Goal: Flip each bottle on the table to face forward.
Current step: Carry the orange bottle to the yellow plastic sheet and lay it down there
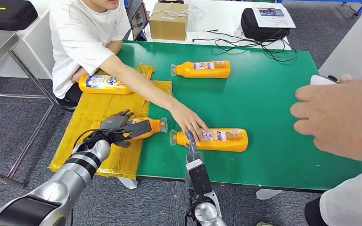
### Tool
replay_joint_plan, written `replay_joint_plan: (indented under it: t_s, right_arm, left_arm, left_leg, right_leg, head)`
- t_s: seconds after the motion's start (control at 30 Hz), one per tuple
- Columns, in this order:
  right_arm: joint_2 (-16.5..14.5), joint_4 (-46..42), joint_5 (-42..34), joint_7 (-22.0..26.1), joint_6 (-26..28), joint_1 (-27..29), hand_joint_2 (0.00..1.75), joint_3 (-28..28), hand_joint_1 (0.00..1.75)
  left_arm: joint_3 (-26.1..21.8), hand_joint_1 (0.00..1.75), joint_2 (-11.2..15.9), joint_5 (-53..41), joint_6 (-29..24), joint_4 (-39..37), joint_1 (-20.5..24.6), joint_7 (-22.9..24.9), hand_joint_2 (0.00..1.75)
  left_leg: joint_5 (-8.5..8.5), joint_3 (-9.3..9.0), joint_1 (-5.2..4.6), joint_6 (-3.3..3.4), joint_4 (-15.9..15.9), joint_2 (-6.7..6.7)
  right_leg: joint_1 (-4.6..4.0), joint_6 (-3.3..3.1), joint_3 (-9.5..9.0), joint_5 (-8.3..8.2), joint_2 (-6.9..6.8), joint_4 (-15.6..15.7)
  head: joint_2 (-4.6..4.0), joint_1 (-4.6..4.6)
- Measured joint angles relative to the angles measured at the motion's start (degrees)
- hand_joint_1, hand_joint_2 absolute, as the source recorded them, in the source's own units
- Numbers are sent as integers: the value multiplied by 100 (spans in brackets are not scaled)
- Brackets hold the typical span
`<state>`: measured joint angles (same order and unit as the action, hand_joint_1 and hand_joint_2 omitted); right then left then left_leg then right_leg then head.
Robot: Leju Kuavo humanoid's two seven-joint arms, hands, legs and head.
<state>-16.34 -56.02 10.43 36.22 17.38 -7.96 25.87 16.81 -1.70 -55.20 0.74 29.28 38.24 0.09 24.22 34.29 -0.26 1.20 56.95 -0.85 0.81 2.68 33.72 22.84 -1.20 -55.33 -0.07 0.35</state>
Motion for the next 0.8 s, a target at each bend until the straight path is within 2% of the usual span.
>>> replay_joint_plan:
  t_s: [0.17,0.3,0.37,0.47,0.6,0.8]
  right_arm:
    - [-10,86,-114,107,-65,-26,0,30,0]
    - [-11,143,-148,143,-74,-43,0,54,0]
    - [-11,168,-160,154,-94,-51,0,73,0]
    - [-8,214,-187,174,-140,-68,0,121,0]
    - [-5,297,-232,189,-178,-92,0,164,0]
    - [-7,399,-234,202,-190,-116,0,188,0]
  left_arm:
    - [-218,0,105,1036,523,-30,95,-843,175]
    - [-351,0,169,1435,533,26,55,-1119,175]
    - [-451,0,180,1917,457,207,-57,-1433,175]
    - [-673,0,165,3148,516,847,-376,-1951,175]
    - [-893,0,53,4556,342,2021,-846,-2269,175]
    - [-956,0,-71,4874,42,3141,-1184,-2338,175]
  left_leg:
    - [0,1,0,0,0,0]
    - [0,2,0,0,0,0]
    - [0,3,0,0,0,-1]
    - [0,5,-1,0,0,-2]
    - [1,12,-1,0,1,-2]
    - [1,14,-1,0,1,-1]
  right_leg:
    - [0,0,1,1,-1,-2]
    - [0,0,3,1,0,-2]
    - [0,0,5,1,0,-2]
    - [1,0,9,1,1,-2]
    - [1,0,15,1,-1,-1]
    - [1,0,16,2,-1,-1]
  head:
    - [0,1]
    - [0,1]
    - [0,2]
    - [0,1]
    - [0,1]
    - [0,1]
